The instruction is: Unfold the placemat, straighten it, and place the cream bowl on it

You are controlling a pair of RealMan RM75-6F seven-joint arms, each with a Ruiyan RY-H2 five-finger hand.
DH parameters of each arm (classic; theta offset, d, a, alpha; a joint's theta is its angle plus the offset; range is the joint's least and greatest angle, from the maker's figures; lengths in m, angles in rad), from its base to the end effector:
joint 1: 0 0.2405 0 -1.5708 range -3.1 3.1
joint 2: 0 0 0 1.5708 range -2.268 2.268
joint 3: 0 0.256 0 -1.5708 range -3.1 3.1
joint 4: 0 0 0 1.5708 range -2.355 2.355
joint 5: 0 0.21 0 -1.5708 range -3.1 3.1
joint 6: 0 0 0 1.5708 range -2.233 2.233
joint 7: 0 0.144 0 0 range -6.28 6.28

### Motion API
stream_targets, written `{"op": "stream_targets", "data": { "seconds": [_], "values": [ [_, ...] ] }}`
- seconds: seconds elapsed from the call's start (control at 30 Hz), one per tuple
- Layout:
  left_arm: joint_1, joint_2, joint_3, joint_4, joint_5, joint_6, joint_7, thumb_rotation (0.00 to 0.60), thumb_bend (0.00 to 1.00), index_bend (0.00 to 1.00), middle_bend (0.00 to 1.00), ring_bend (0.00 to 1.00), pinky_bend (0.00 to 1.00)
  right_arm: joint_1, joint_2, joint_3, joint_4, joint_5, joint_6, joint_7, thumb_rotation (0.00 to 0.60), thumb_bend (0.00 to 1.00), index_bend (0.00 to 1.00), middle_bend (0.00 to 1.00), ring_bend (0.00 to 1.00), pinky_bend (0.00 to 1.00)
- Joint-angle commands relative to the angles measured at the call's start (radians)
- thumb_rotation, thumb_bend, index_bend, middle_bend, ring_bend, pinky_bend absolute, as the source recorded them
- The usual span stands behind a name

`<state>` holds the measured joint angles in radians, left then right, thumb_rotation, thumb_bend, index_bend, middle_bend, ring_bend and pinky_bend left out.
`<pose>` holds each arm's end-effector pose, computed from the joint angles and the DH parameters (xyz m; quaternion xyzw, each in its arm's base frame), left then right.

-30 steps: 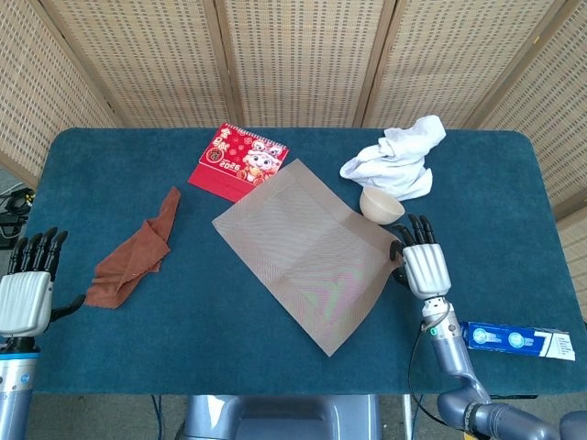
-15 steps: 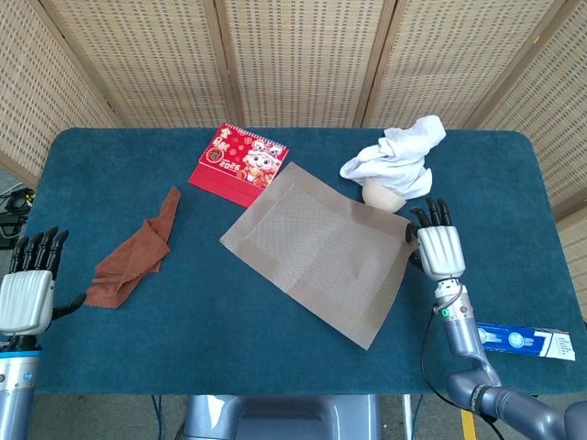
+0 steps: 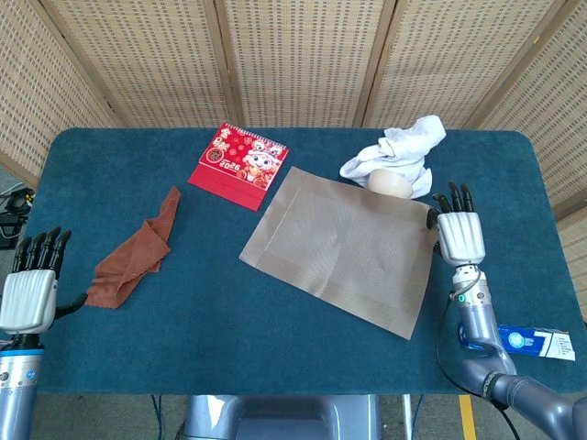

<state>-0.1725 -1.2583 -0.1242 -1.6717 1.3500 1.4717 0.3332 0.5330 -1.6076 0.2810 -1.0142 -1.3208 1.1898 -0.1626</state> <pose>-0.2822 0.2184 0.1247 -0.5863 -0.3523 -0.3595 0.6348 -0.2669 -0.3684 0.0627 0.6247 -0.2926 0.3883 0.6110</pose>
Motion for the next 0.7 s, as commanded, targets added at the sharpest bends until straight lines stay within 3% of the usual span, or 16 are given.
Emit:
{"op": "stream_targets", "data": {
  "seconds": [0.03, 0.27, 0.5, 0.7],
  "values": [
    [-0.001, -0.001, 0.001, 0.0, 0.001, 0.0, 0.002, 0.6, 0.12, 0.0, 0.0, 0.0, 0.0, -0.003, 0.003, -0.006, 0.003, 0.0, 0.006, 0.003, 0.6, 0.58, 0.66, 0.32, 0.02, 0.0],
    [0.001, 0.002, 0.003, -0.003, 0.005, 0.005, -0.002, 0.6, 0.12, 0.0, 0.0, 0.0, 0.0, -0.013, 0.007, -0.023, -0.007, 0.005, 0.012, -0.009, 0.6, 0.53, 0.6, 0.28, 0.01, 0.0],
    [0.005, 0.008, 0.004, -0.008, 0.011, 0.012, -0.011, 0.6, 0.12, 0.0, 0.0, 0.0, 0.0, -0.029, 0.032, -0.035, -0.051, 0.01, 0.026, -0.039, 0.6, 0.33, 0.28, 0.08, 0.0, 0.0],
    [0.007, 0.011, 0.005, -0.01, 0.016, 0.017, -0.017, 0.6, 0.12, 0.0, 0.0, 0.0, 0.0, -0.048, 0.062, -0.033, -0.096, 0.019, 0.053, -0.045, 0.6, 0.29, 0.18, 0.0, 0.0, 0.0]
  ]
}}
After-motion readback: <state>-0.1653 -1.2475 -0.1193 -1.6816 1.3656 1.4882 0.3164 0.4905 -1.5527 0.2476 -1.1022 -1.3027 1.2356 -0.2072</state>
